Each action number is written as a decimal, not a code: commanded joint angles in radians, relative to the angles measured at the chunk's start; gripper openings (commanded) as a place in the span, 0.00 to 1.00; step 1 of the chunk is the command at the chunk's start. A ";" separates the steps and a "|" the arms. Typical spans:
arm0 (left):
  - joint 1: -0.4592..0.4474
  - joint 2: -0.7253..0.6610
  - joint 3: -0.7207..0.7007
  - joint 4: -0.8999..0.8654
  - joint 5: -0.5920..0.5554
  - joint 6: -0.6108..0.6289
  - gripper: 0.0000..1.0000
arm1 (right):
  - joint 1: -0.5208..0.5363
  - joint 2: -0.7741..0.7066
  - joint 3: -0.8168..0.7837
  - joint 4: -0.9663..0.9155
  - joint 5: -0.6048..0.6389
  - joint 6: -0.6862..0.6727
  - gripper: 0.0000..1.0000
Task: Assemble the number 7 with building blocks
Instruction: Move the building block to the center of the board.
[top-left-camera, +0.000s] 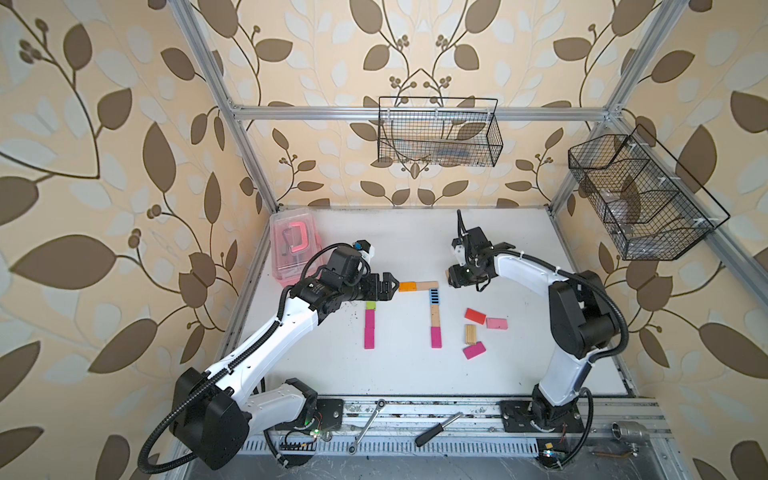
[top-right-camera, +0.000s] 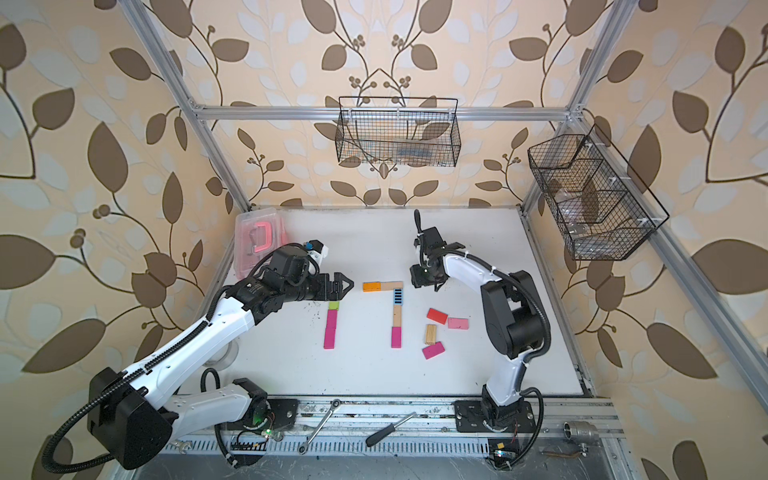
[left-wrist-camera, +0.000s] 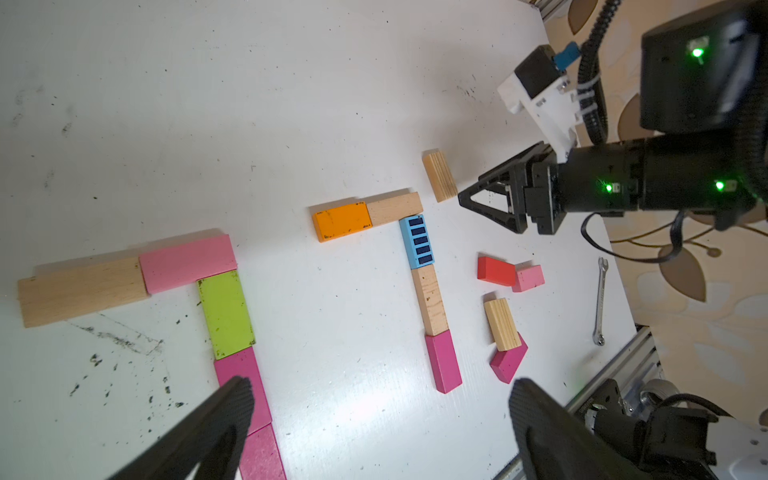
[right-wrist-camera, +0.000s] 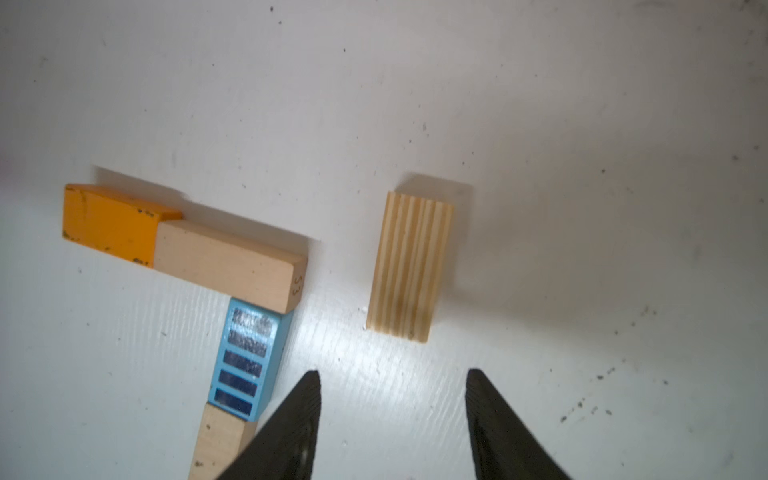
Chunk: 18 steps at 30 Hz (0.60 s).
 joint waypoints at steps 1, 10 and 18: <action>0.004 -0.063 -0.002 0.002 -0.046 0.027 0.99 | -0.003 0.073 0.100 -0.088 0.014 -0.056 0.58; 0.004 -0.074 -0.012 0.019 -0.058 0.033 0.99 | -0.003 0.211 0.241 -0.203 0.045 -0.110 0.48; 0.004 -0.070 -0.016 0.031 -0.055 0.030 0.99 | 0.013 0.213 0.218 -0.228 0.065 -0.164 0.32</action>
